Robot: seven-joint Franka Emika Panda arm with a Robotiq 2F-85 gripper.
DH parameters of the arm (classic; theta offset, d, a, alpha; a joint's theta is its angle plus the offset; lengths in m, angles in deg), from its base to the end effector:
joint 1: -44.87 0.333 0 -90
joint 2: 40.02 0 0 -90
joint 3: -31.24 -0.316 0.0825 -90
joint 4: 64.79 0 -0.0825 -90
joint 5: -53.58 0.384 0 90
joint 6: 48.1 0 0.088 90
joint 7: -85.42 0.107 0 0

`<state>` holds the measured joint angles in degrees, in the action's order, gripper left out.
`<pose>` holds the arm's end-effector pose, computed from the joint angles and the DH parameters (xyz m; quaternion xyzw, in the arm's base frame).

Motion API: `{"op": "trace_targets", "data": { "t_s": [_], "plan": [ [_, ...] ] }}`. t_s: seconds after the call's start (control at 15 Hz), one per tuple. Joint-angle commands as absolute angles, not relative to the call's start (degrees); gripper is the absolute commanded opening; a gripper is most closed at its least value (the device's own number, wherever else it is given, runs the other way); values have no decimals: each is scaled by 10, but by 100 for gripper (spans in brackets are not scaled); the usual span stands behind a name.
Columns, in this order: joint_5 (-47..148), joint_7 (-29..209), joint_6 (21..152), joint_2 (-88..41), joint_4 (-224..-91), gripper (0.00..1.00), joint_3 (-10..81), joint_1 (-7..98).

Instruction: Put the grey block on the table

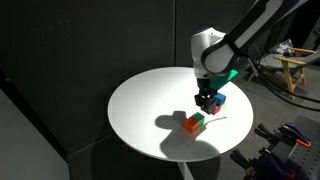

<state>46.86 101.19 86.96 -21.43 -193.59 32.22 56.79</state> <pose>0.5095 0.0967 0.2040 0.9934 0.0040 -0.0953 0.0632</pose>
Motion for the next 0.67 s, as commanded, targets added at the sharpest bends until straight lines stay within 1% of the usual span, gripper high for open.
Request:
{"op": "trace_targets", "data": {
  "t_s": [0.0, 0.27, 0.6],
  "plan": [
    [455, 997, 882, -240, -1976, 23, 317, 548],
    [456, 991, 901, -243, -2004, 23, 319, 537],
    [444, 994, 971, -252, -2050, 23, 325, 531]
  ]
}}
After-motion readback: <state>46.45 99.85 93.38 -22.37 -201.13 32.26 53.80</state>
